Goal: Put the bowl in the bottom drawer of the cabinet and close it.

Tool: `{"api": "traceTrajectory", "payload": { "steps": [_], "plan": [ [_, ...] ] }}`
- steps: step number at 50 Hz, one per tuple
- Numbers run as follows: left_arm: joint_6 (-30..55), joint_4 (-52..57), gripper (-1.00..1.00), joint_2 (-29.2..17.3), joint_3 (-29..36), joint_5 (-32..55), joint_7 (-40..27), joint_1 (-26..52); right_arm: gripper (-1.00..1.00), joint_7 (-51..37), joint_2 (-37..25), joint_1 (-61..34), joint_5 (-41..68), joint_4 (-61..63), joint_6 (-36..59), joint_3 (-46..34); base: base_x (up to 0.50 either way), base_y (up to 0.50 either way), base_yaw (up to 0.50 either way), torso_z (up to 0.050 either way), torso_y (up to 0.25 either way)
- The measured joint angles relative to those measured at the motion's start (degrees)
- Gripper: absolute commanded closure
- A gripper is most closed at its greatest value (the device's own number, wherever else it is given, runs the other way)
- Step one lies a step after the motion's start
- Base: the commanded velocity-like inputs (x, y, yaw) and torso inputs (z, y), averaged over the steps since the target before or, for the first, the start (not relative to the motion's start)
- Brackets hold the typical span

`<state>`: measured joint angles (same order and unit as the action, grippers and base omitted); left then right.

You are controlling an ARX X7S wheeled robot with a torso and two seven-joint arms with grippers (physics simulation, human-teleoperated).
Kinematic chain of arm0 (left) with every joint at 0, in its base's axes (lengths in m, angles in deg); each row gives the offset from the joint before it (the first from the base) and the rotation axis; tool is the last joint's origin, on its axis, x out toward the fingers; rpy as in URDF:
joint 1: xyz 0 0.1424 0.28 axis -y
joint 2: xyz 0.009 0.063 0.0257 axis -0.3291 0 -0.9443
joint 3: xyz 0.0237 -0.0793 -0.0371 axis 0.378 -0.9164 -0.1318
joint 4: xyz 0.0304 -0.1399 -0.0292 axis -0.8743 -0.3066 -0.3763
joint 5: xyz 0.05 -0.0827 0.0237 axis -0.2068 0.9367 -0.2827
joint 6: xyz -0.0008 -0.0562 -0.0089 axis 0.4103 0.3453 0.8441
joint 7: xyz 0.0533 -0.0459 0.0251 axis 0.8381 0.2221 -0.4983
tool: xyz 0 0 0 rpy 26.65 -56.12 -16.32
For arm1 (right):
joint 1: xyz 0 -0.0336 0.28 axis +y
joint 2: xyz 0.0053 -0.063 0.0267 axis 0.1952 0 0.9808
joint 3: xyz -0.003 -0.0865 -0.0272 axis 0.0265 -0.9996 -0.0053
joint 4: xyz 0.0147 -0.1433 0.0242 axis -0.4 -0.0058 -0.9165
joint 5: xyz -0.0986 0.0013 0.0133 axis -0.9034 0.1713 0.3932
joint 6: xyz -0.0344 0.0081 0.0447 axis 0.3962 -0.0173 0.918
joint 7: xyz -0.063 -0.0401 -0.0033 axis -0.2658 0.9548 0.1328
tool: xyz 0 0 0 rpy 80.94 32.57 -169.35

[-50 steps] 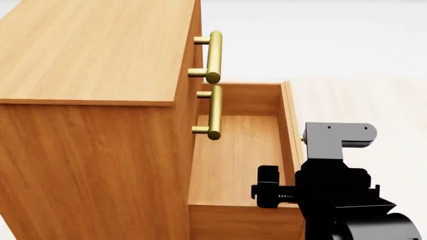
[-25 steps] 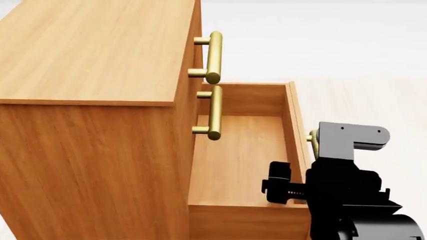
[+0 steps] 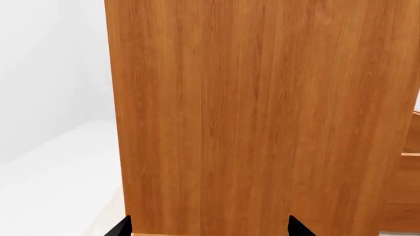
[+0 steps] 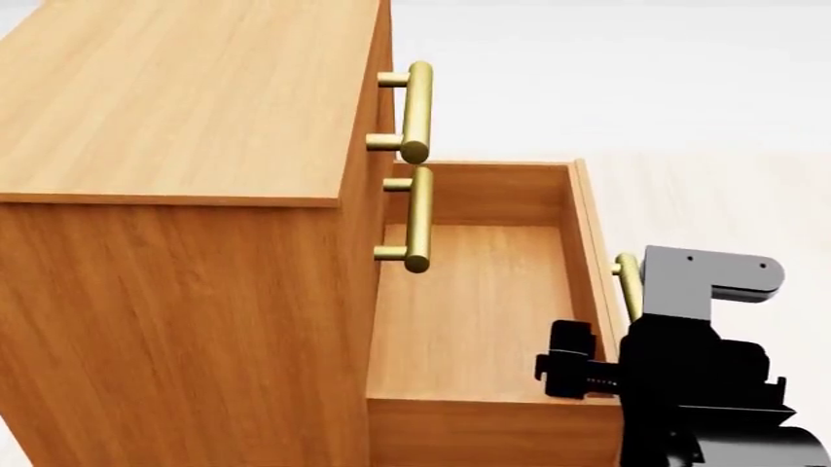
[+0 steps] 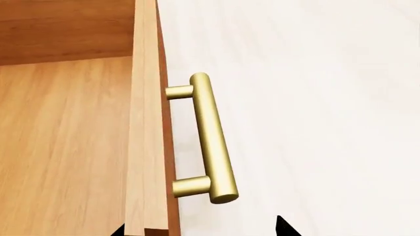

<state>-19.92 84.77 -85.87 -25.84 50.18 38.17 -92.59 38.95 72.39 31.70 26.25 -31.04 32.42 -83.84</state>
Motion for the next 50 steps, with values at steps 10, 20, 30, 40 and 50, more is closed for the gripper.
{"api": "traceTrajectory", "payload": {
  "steps": [10, 20, 30, 40, 50],
  "plan": [
    [-0.1, -0.1, -1.00, -0.1, 0.1, 0.0, -0.2, 0.0, -1.00, 0.6, -0.6, -0.3, 0.5, -0.3, -0.4, -0.4, 0.00, 0.00, 0.00, -0.002, 0.000],
    [-0.2, -0.1, -1.00, -0.3, 0.3, 0.1, -0.3, 0.0, -1.00, -0.3, -1.0, -0.8, -0.5, -2.2, -1.8, -0.3, 0.00, 0.00, 0.00, -0.001, 0.000],
    [-0.2, -0.2, -1.00, -0.4, 0.5, 0.2, -0.5, 0.2, -1.00, -0.6, -1.2, -1.8, -0.1, -4.6, -3.1, -0.3, 0.00, 0.00, 0.00, -0.001, 0.000],
    [-0.3, -0.3, -1.00, -0.5, 0.6, 0.3, -0.7, 0.3, -1.00, -0.5, -1.5, -2.6, 0.9, -6.4, -4.2, -0.7, 0.00, 0.00, 0.00, -0.002, 0.000],
    [-0.2, -0.2, -1.00, -0.7, 0.7, 0.4, -0.9, 0.3, -1.00, -0.1, -1.8, -1.7, 1.1, -4.3, -4.7, -0.1, 0.00, 0.00, 0.00, -0.002, 0.000]
  ]
}}
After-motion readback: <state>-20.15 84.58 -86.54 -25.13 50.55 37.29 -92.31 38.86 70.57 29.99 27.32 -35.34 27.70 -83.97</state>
